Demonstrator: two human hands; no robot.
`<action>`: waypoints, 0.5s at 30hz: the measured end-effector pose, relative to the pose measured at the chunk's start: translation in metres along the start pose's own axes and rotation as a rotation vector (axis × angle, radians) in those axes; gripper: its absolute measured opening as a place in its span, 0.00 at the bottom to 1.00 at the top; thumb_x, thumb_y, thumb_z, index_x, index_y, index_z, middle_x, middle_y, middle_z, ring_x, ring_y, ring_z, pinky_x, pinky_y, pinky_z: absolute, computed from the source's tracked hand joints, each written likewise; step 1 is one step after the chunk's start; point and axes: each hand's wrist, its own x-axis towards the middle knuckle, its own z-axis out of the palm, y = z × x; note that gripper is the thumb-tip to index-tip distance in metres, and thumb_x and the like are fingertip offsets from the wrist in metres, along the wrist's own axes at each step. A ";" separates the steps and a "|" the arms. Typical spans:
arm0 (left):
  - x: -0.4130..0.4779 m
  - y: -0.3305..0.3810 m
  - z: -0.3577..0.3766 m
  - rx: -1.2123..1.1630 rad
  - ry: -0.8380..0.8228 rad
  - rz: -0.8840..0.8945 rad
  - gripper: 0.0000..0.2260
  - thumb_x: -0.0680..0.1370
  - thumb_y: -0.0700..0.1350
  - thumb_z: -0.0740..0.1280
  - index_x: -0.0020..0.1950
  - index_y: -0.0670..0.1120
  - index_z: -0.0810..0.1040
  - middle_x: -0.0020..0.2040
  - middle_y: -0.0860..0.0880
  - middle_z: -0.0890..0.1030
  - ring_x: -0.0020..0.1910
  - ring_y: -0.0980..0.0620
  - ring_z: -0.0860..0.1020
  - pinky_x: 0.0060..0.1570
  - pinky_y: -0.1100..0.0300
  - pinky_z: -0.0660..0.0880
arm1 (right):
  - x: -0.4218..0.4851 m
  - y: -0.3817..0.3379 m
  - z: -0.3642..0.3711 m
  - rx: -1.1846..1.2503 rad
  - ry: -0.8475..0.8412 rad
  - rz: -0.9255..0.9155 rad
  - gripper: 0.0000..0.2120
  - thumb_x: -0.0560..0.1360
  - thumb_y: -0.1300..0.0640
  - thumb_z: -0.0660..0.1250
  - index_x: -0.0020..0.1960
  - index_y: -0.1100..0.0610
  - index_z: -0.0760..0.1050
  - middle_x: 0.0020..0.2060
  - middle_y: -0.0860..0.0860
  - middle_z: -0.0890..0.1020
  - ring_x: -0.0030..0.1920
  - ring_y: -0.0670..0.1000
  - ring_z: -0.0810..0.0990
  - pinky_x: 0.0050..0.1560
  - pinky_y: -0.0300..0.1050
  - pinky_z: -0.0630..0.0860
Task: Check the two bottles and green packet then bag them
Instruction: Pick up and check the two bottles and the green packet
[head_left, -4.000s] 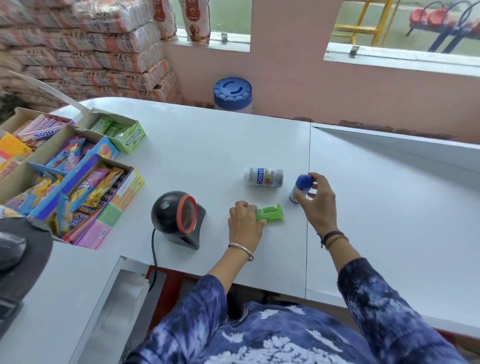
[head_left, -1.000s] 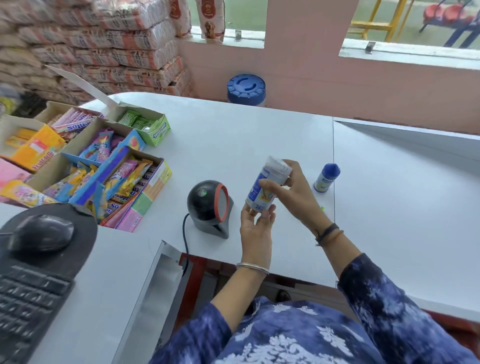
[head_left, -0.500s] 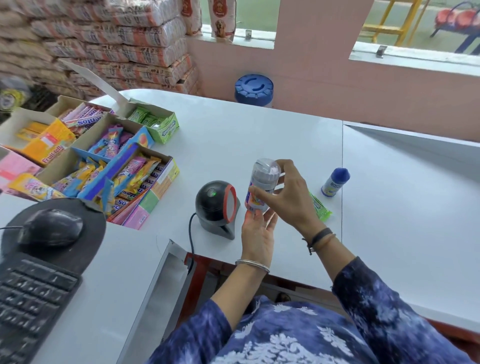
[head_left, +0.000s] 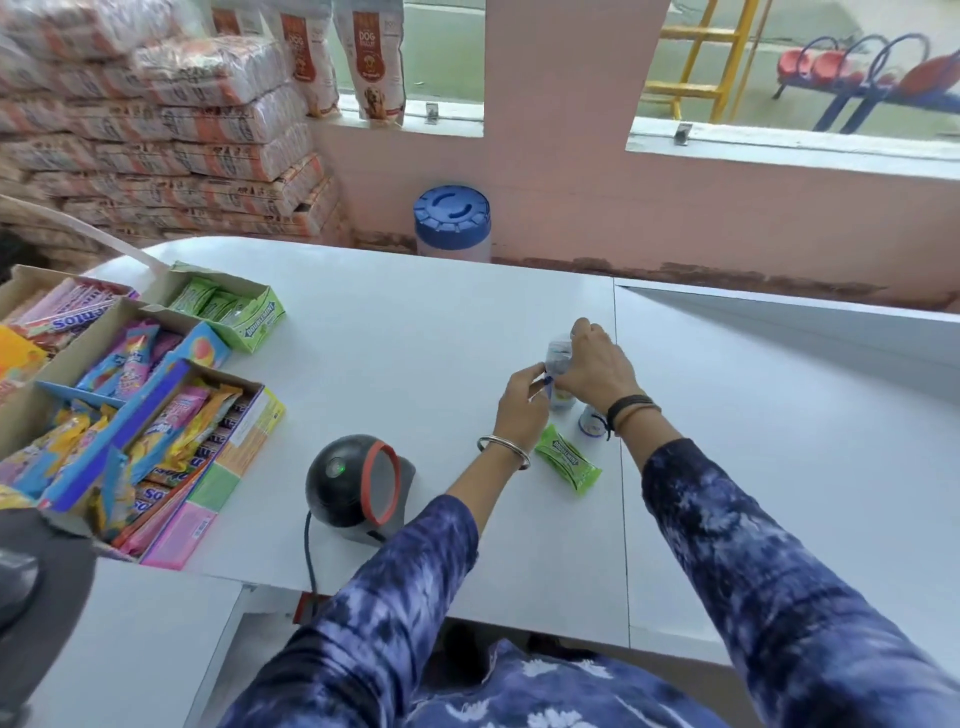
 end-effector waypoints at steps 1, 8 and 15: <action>0.002 0.001 0.003 0.021 0.002 0.000 0.19 0.75 0.31 0.55 0.64 0.41 0.71 0.66 0.42 0.73 0.63 0.48 0.74 0.63 0.55 0.71 | 0.003 0.003 0.000 -0.036 -0.013 0.011 0.20 0.70 0.59 0.69 0.56 0.64 0.64 0.56 0.62 0.73 0.52 0.64 0.77 0.40 0.49 0.68; -0.017 0.004 0.005 0.254 0.210 0.164 0.20 0.74 0.32 0.55 0.65 0.38 0.70 0.65 0.40 0.74 0.64 0.46 0.73 0.62 0.62 0.67 | -0.007 0.009 -0.009 -0.126 0.095 -0.118 0.25 0.70 0.58 0.67 0.64 0.62 0.65 0.60 0.60 0.73 0.57 0.63 0.75 0.56 0.54 0.71; -0.094 0.003 -0.009 0.402 0.357 0.441 0.19 0.76 0.32 0.56 0.66 0.41 0.69 0.65 0.45 0.74 0.63 0.59 0.69 0.65 0.66 0.66 | -0.085 0.008 0.002 0.177 0.287 -0.432 0.16 0.74 0.61 0.64 0.61 0.62 0.70 0.56 0.58 0.79 0.47 0.61 0.79 0.43 0.46 0.71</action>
